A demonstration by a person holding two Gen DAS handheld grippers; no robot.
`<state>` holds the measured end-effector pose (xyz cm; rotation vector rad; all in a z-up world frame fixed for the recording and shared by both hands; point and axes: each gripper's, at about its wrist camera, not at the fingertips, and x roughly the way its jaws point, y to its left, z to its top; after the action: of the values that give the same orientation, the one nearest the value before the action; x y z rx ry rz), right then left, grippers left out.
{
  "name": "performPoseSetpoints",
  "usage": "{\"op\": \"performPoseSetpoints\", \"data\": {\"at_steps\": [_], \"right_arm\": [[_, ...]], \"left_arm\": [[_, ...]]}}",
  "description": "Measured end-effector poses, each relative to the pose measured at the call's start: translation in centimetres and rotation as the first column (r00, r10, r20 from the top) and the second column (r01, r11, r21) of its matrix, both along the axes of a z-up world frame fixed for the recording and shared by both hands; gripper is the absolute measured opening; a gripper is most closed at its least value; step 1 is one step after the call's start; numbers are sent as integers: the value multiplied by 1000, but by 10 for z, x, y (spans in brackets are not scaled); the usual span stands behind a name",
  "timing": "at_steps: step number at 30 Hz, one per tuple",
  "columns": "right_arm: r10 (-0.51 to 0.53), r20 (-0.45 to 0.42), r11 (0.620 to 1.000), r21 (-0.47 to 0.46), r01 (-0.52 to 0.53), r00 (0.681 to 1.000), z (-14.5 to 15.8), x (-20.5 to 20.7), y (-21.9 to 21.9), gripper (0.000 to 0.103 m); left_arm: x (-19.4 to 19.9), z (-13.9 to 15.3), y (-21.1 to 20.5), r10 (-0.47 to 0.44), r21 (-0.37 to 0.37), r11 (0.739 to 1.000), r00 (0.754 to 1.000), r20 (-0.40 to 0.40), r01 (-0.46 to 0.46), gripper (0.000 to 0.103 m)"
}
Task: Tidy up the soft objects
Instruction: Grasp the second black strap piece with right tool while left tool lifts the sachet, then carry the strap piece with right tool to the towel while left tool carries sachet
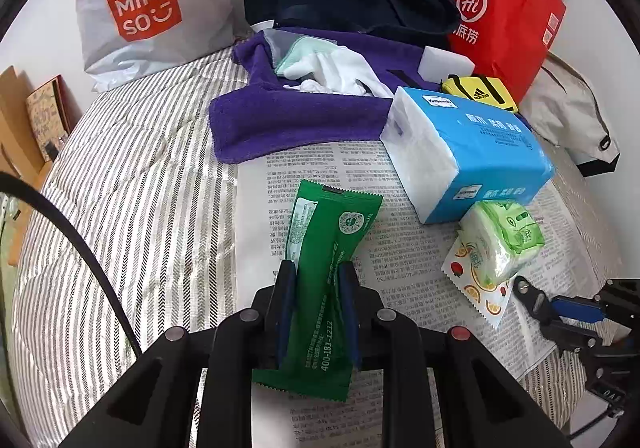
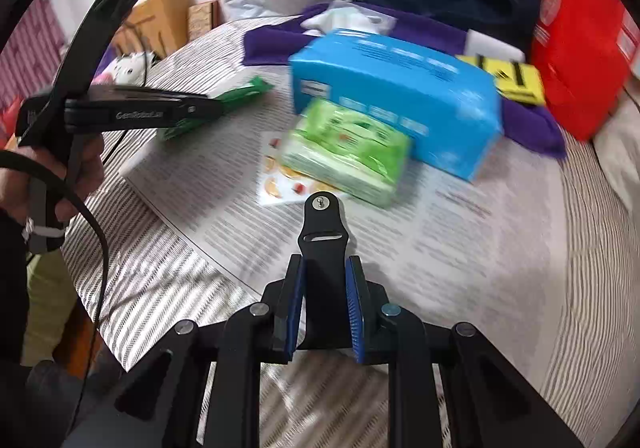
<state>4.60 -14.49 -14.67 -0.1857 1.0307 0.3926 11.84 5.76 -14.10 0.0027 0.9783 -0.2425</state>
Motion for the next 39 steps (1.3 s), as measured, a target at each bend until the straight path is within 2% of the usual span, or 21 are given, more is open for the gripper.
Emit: {"op": "performPoseSetpoints", "data": {"at_steps": [6,10,13,16,18,22,30,39], "right_arm": [[-35,-19,999,-7,35,999,-4,2,-13,22],[-30,-19,999,-26,30,999,-6,5,-5,28],[-32,-17,998,-51,31,999,-8,3,1,21],[-30,-10,998,-51,29,1000,-9,0,2,21],[-40,-25,999,-19,39,999,-8,3,-3,21],[-66,-13,997,-34,65,998,0,3,-9,20],[-103,22,995,-15,104,994,23,5,-30,20],[-141,19,990,10,140,990,39,12,-50,20]], "left_arm": [[-1,-1,-6,10,33,999,1000,1,-10,25],[-2,-1,-6,9,33,999,1000,0,-9,25],[-2,-1,-6,16,28,999,1000,-6,-16,25],[-3,-2,-10,14,55,998,1000,8,-14,23],[-4,-1,-11,6,64,998,1000,11,-6,21],[-5,8,-4,14,3,1000,1000,2,-15,20],[-7,26,8,27,-8,1000,1000,13,-27,20],[-9,50,10,34,9,999,998,47,-35,20]]}}
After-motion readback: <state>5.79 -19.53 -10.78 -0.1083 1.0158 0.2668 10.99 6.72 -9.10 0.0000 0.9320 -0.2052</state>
